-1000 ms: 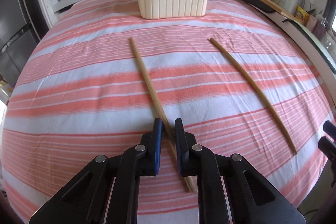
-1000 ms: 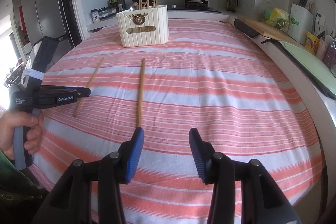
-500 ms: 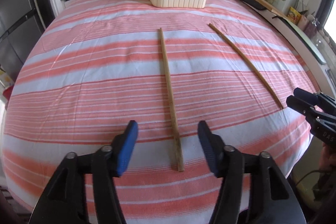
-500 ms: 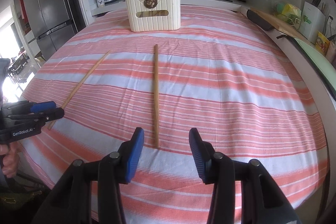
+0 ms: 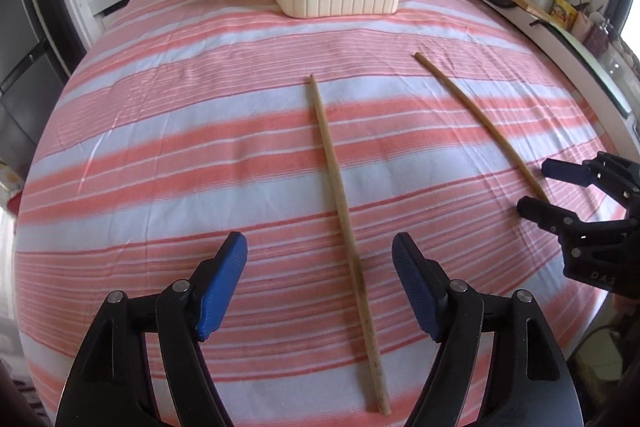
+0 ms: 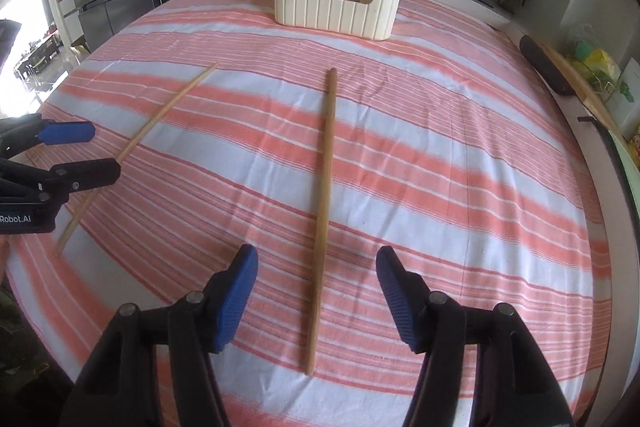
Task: Organize utensils
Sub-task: 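Grasp the last chopstick with the right tool while the left tool holds its chopstick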
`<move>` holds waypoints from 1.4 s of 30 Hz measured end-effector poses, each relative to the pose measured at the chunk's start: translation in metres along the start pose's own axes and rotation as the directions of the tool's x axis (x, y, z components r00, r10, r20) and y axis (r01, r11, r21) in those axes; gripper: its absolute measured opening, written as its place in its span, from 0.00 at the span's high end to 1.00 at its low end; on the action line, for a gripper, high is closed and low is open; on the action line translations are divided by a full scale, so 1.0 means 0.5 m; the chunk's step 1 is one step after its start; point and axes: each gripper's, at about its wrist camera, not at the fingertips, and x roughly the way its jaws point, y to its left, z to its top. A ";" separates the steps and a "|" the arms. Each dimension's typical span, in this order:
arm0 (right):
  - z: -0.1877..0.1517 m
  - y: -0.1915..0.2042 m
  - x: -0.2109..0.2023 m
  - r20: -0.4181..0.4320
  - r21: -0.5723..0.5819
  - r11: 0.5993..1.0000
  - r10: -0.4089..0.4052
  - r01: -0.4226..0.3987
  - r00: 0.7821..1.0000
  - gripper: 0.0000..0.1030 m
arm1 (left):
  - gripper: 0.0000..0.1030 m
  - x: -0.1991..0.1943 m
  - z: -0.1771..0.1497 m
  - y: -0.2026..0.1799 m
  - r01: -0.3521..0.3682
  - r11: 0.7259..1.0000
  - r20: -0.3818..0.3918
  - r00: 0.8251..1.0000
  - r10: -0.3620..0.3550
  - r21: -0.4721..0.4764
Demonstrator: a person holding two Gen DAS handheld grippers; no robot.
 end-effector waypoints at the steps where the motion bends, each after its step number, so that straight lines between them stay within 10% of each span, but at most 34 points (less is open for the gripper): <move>1: 0.006 -0.005 0.007 -0.004 0.015 1.000 0.020 -0.020 1.000 0.46 | 0.26 0.008 0.003 0.002 -0.006 1.000 -0.005 1.000 0.006 -0.003; 17: 0.093 -0.021 0.062 -0.012 0.014 0.998 0.063 -0.063 0.998 0.45 | 0.01 0.052 0.035 0.009 -0.036 0.999 -0.020 0.999 0.036 0.023; 42: 0.110 -0.024 0.071 -0.034 -0.010 0.996 0.085 -0.086 0.996 0.44 | 0.02 0.041 0.044 0.032 0.026 1.000 -0.034 0.999 -0.026 0.006</move>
